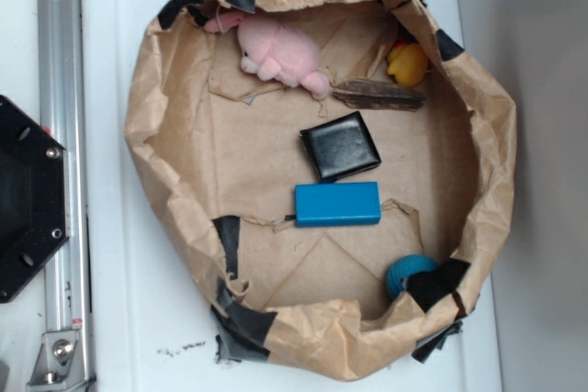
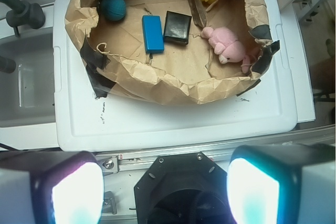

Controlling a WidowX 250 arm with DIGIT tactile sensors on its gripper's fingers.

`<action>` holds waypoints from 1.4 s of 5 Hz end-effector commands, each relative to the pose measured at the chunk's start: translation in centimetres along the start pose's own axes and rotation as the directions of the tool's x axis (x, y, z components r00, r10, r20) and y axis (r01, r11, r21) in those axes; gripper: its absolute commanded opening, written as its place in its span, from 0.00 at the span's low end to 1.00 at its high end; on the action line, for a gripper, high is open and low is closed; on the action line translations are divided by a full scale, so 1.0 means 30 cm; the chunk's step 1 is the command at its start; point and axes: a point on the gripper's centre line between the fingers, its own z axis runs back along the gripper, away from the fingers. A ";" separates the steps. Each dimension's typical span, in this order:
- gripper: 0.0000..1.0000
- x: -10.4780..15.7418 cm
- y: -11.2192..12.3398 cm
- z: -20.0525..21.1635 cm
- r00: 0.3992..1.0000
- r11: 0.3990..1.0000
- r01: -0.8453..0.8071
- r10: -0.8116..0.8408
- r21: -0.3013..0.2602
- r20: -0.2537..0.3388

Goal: Grab the blue block.

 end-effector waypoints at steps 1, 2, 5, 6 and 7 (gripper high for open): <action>1.00 0.000 0.000 0.000 1.000 1.000 0.000 0.000 0.000 0.000; 1.00 0.151 -0.003 -0.143 0.998 0.995 -0.050 0.053 -0.085 0.036; 1.00 0.394 -0.009 -0.558 0.990 0.990 -0.141 0.140 -0.027 -0.033; 1.00 0.343 -0.021 -0.666 0.981 0.988 -0.155 0.151 -0.020 -0.121; 1.00 0.325 -0.057 -0.730 0.984 0.994 -0.106 0.103 -0.009 -0.144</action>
